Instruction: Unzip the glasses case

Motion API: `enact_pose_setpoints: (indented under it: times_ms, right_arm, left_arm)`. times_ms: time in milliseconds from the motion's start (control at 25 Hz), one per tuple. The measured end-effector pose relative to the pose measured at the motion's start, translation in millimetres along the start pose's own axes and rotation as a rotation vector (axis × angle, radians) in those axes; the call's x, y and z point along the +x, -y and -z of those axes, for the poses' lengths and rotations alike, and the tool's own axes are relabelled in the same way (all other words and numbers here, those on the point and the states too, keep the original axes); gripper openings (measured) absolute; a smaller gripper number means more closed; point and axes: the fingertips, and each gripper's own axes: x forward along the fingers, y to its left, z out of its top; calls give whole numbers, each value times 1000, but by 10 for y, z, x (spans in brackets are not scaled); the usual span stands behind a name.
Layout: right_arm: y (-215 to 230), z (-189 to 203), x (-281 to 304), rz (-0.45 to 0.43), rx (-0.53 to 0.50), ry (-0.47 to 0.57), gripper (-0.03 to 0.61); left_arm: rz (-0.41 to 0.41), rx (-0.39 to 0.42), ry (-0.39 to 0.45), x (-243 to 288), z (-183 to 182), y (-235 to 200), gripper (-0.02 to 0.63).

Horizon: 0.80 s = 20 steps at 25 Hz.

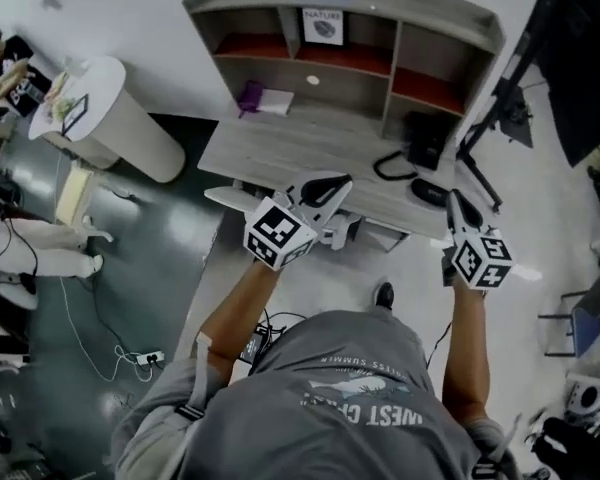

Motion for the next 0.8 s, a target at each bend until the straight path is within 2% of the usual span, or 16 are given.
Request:
enact_pose_setpoints:
  times_ms: [200, 440, 680, 800]
  right_arm:
    - [289, -20, 410, -54, -24, -45, 12]
    - [709, 40, 728, -70, -44, -103, 12]
    - [1042, 207, 1152, -78, -103, -159, 12]
    - [1297, 479, 1292, -77, -146, -211, 12]
  left_arm:
    - [-50, -7, -8, 242, -41, -197, 0]
    - [-80, -38, -29, 554, -12, -334, 0]
    - [-118, -86, -57, 771, 126, -532, 0]
    - [-127, -117, -85, 979, 302, -512, 0]
